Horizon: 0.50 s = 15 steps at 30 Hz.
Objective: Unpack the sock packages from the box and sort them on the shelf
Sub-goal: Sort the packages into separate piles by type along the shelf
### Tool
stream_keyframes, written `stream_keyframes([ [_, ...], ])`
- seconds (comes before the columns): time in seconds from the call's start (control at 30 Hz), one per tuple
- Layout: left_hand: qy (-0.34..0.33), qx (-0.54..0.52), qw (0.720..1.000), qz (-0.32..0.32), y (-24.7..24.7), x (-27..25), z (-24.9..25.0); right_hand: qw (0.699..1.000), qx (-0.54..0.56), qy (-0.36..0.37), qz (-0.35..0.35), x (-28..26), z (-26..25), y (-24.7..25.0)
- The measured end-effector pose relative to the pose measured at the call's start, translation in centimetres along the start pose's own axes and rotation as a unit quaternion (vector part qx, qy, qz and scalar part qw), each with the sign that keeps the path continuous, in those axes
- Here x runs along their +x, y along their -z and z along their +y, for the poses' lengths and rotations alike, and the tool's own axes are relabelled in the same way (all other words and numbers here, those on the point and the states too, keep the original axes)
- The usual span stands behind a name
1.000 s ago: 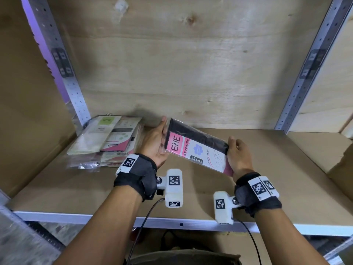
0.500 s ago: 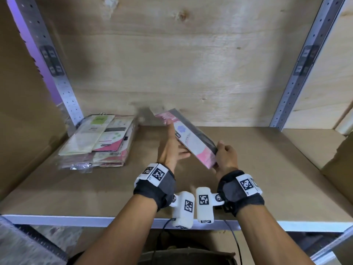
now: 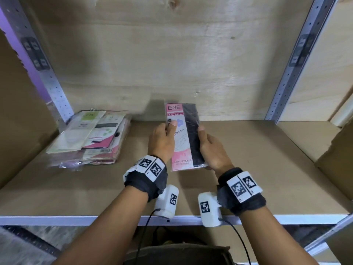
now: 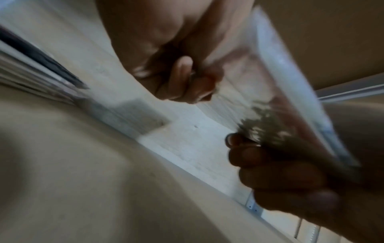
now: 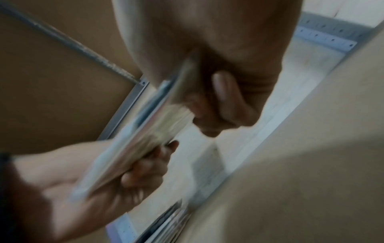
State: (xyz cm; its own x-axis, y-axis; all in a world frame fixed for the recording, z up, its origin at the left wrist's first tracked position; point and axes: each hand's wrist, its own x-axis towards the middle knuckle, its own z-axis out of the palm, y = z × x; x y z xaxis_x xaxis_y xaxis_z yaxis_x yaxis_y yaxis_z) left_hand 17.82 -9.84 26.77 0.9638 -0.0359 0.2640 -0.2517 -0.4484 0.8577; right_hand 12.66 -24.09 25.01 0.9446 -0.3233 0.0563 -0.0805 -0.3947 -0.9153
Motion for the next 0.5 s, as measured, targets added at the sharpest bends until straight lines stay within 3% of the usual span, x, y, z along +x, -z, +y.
stream_keyframes([
  [0.07,0.024,0.000,1.000,0.014,-0.7,-0.6,0.6,0.996,-0.038,0.049,0.066,0.1,0.0,-0.8],
  [0.2,0.028,0.064,0.997,-0.043,-1.8,-2.0,1.2,0.982,-0.045,0.071,0.168,0.6,-0.1,-0.2],
  [0.33,0.015,0.112,0.994,-0.001,-2.1,-2.4,1.6,0.984,-0.072,0.075,0.147,0.1,-0.1,-0.4],
  [0.5,0.005,0.009,1.000,0.009,-2.2,-1.9,1.7,0.983,-0.071,0.090,0.145,0.3,-0.1,0.1],
])
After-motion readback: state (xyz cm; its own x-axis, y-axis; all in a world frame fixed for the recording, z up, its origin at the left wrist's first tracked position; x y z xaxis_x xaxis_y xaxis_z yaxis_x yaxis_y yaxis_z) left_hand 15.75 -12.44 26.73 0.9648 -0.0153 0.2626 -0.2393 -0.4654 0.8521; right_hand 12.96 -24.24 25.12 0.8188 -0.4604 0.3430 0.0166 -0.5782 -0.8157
